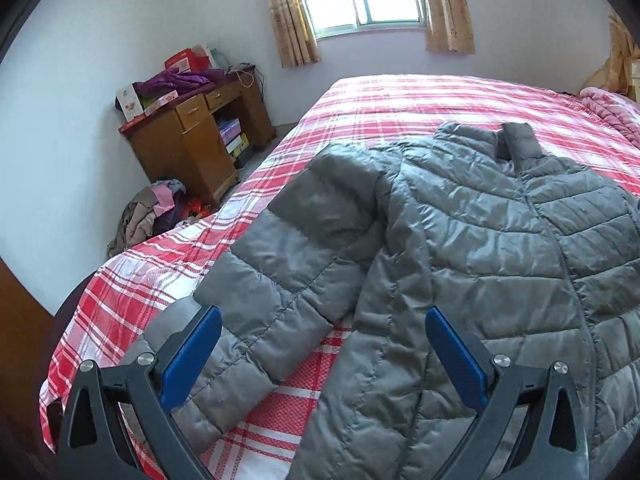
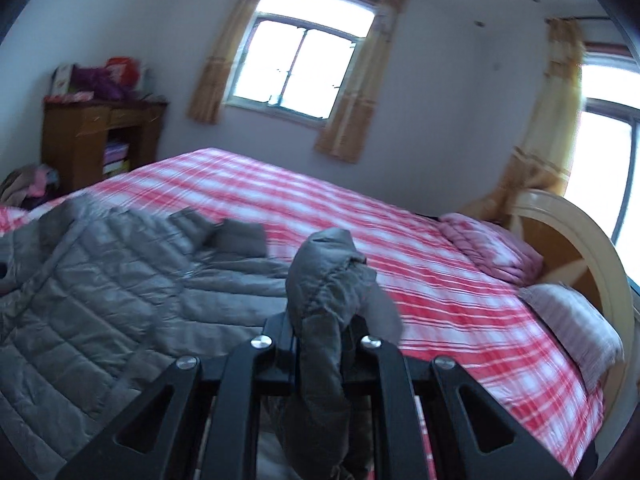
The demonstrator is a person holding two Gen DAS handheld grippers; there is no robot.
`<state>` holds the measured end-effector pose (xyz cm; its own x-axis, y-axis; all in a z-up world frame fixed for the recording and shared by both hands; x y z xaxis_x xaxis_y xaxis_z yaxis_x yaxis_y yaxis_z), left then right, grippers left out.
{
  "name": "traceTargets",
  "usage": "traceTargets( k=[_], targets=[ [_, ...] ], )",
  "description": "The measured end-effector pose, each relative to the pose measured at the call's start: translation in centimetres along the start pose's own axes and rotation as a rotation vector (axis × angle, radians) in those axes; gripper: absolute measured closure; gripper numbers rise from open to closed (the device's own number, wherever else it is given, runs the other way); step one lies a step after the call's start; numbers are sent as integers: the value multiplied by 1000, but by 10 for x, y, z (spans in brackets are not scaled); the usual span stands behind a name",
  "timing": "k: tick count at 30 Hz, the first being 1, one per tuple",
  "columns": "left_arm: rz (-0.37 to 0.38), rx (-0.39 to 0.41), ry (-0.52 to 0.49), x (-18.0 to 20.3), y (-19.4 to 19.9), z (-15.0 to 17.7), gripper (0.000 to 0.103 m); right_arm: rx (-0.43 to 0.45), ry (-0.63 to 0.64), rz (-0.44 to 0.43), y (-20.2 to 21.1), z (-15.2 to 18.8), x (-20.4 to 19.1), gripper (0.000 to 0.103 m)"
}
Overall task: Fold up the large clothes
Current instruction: 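Grasp the jacket sleeve nearest the right gripper and lift it, then fold the held sleeve across the jacket back and open the right gripper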
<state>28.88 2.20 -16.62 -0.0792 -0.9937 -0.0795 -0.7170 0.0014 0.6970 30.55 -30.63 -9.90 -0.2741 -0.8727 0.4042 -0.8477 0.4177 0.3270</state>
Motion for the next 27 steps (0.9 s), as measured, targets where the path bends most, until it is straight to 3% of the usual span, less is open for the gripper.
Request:
traceTargets(
  k=[3,5,6,8,9,13,15,19,23,27],
  targets=[
    [12,-31,13,-8,-9,4,1,-18,24,-42,-11,12,-38,88],
    [44,-51,30,-13,-11,6,1,-40,31,-74,-18,21,-58,81],
    [50,-55,36,-15,-12,7,1,-54,36,-105,-21,28,-70,74],
    [22,-48,32,-20,-9,5,1,-70,47,-170,-18,39,-83,29],
    [14,-44,33,-21,-8,3,1,-69,43,-200,-11,41,-86,26],
    [27,-31,69,-19,1,-10,1,-46,34,-269,24,45,-82,24],
    [70,-17,77,-6,8,-19,1,-31,7,-313,43,49,-69,23],
    [196,-35,47,43,12,-35,1,-30,-27,-252,45,68,-37,19],
    [283,-49,-4,101,2,-46,1,-206,-118,-123,4,114,13,24],
    [373,-84,-34,161,-21,-53,1,-311,-207,-89,-20,149,41,24]
  ],
)
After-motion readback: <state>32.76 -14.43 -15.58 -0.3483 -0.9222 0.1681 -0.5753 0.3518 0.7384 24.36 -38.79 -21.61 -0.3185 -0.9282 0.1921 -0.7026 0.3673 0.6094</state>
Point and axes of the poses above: each gripper's, at about its wrist camera, not at the fingertips, and y roughly against the way its jaws point, x to its right, z to its underside, the point moved 5 cm from there along -y, roughly the way its jaws point, and after that the axes turned 10 degrees about z, right-handed, at the moved point
